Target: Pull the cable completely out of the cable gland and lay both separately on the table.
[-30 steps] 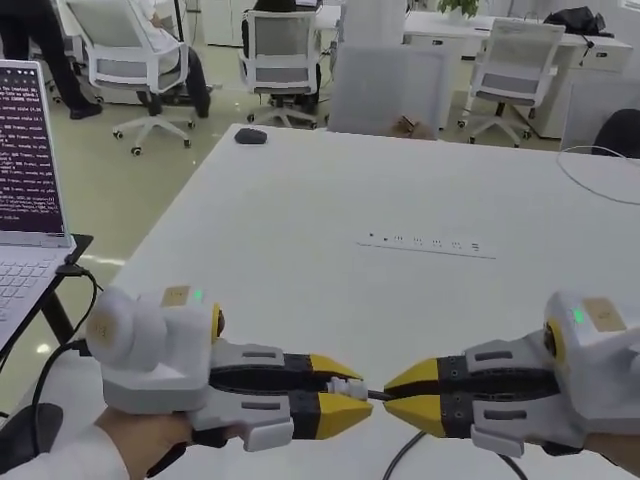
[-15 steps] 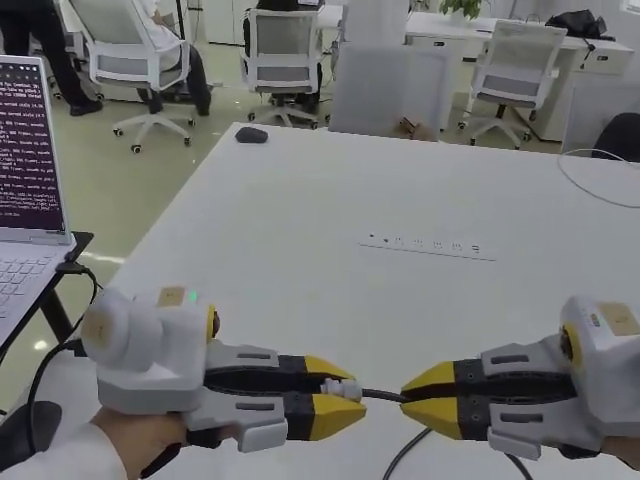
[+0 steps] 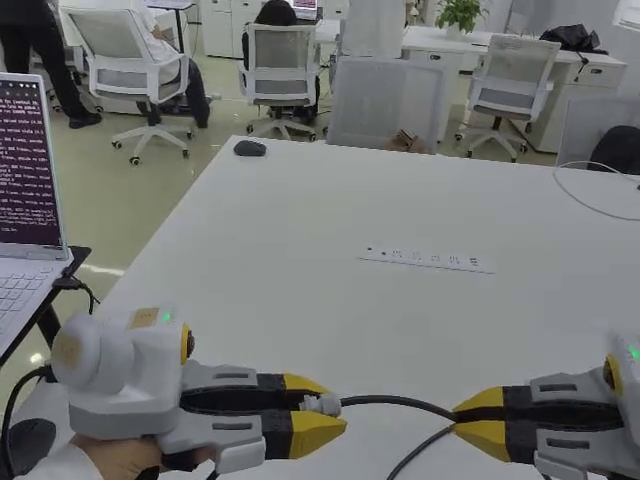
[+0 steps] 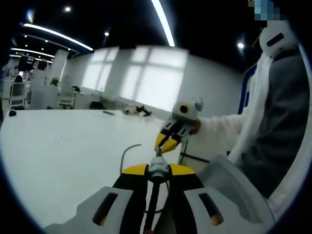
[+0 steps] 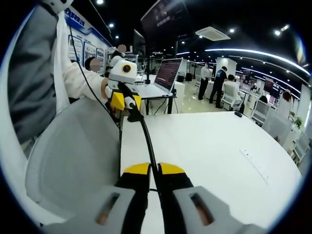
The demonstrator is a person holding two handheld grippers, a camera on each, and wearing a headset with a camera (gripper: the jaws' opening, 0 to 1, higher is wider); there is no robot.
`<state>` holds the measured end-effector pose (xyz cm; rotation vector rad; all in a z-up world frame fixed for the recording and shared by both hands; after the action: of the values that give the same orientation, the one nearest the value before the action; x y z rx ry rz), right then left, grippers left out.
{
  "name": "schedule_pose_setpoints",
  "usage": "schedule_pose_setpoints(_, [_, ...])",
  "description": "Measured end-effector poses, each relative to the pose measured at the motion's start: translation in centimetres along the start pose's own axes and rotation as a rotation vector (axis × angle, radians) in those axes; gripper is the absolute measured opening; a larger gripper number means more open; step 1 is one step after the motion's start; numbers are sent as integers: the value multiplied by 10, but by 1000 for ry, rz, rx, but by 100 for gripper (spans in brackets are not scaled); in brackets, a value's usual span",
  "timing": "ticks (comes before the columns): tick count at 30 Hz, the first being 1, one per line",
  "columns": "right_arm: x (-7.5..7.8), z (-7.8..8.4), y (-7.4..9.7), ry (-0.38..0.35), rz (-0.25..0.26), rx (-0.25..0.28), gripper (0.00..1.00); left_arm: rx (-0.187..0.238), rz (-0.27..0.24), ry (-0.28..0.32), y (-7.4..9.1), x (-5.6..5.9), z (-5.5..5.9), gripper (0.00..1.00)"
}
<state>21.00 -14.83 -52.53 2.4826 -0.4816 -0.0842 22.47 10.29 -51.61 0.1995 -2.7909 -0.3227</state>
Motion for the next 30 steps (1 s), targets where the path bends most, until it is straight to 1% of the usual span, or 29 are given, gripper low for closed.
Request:
schedule_pose_setpoints(3, [-2,3,3,-15,6,3,4,33,-6,22,3,0,0,16])
schedule_pose_setpoints(4, [-3,3,3,-21,9,9,4,37,-5,27,3,0,0,16])
schedule_pose_setpoints(11, [-6,5,2,-36,13,6,5,42,-9,33,2,5,8,16])
schedule_pose_setpoints(15, [-6,6,1,-41,15,4,5,48,-29,17,3,8,14,16])
schedule_pose_setpoints(17, [-5,7,0,-43,13,-2,5,82,-28,36,4,7,17,16])
schedule_pose_setpoints(18, [-5,7,0,-44,12,-3,5,87,-32,27,4,7,17,16])
schedule_pose_setpoints(19, [-5,6,0,-45,10,-4,5,80,-41,9,5,8,16,16])
schedule_pose_setpoints(20, [-6,6,-1,-46,10,-6,5,70,-40,-31,5,8,13,16])
schedule_pose_setpoints(21, [-6,7,-1,-46,9,-8,5,87,-47,-51,5,8,11,16])
schedule_pose_setpoints(23, [-5,7,-2,-52,10,-10,5,88,-44,-35,4,7,10,16])
schedule_pose_setpoints(25, [-6,7,-3,-55,12,-11,5,85,-56,-55,4,6,11,16])
schedule_pose_setpoints(30, [-5,10,-6,-63,16,-13,5,76,-67,-62,4,6,10,16])
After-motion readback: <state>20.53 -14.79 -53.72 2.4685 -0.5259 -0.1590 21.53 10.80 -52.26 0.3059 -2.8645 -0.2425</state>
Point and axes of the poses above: the centre of the closed fingertips' face, and the gripper's own axes: y roughly backward along the fingers, x roughly to its right, z roughly out of its underside, the point moved 8 cm from there along y, roughly backward along the fingers, and after that the axes turned 8 degrees about -x, right-handed, at the moved point
